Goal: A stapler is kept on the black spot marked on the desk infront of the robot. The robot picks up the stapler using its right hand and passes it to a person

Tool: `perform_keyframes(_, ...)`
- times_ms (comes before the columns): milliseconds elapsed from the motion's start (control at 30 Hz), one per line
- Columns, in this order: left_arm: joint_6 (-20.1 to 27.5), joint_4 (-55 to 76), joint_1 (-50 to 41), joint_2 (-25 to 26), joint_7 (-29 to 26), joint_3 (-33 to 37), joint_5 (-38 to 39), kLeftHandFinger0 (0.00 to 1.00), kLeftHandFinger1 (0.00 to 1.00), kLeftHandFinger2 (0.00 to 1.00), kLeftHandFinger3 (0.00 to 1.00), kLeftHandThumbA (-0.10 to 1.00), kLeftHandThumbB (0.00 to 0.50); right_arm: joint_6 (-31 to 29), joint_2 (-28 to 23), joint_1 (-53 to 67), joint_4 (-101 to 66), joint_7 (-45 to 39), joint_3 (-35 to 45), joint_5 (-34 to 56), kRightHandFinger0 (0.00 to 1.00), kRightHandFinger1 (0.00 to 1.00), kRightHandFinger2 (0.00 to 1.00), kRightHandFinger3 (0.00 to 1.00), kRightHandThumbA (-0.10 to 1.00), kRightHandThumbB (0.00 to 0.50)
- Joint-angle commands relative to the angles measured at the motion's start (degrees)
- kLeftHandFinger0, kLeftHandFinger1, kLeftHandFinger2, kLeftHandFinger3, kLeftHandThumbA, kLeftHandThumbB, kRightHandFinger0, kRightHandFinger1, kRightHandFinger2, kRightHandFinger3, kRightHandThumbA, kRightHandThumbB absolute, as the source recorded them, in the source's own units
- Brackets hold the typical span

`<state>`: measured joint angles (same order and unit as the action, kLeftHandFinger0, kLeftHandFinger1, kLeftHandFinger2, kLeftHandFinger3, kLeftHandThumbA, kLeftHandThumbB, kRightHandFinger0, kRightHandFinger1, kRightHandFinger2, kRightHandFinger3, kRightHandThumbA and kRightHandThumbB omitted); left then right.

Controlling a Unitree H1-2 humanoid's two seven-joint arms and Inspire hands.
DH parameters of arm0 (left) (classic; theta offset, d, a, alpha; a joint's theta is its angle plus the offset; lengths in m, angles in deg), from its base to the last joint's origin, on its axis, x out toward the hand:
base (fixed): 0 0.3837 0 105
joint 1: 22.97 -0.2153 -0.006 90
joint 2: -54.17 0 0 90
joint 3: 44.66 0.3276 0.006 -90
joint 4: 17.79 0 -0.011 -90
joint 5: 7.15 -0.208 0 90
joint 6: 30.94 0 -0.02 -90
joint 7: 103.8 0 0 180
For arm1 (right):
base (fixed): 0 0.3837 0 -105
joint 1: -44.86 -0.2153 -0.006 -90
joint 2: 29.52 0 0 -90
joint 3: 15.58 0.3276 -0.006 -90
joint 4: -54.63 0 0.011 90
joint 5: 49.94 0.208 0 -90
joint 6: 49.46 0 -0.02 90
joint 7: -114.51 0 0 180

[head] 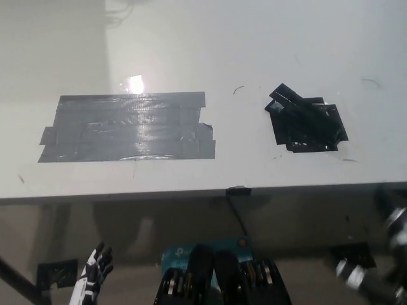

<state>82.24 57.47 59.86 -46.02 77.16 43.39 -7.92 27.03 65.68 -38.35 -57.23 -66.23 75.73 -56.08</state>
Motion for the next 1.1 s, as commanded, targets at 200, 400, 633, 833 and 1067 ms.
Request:
perform_keyframes(200,3.7,-3.3,4.6,1.1,0.0,-0.7,0.5,1.0,1.0,1.0,1.0,1.0,0.5,26.1,-7.2,-26.8,7.4,-5.9,-0.9,-3.0,1.0,1.0,1.0,1.0,1.0,0.171)
perform_keyframes(400,3.7,-6.5,6.2,1.0,-0.6,-0.5,-0.8,1.0,1.0,1.0,1.0,1.0,0.5,32.3,-7.9,-38.7,21.8,-7.4,-5.1,-7.3,1.0,1.0,1.0,1.0,1.0,0.245)
perform_keyframes(633,3.7,-8.9,6.8,1.5,-1.4,0.1,-2.3,1.0,1.0,1.0,1.0,1.0,0.5,36.8,-8.5,-49.5,36.8,-8.4,-8.9,-8.9,1.0,1.0,1.0,1.0,1.0,0.253)
perform_keyframes(833,3.7,-9.1,6.4,1.0,-2.0,0.3,-3.0,1.0,1.0,1.0,1.0,1.0,0.5,38.0,-8.5,-57.7,47.3,-9.2,-11.1,-8.7,1.0,1.0,1.0,1.0,1.0,0.298)
perform_keyframes(1067,3.7,-8.5,6.2,1.0,-1.5,0.3,-3.0,1.0,1.0,1.0,1.0,1.0,0.5,36.4,-8.4,-62.4,56.3,-8.9,-14.1,-10.7,1.0,1.0,1.0,1.0,1.0,0.275)
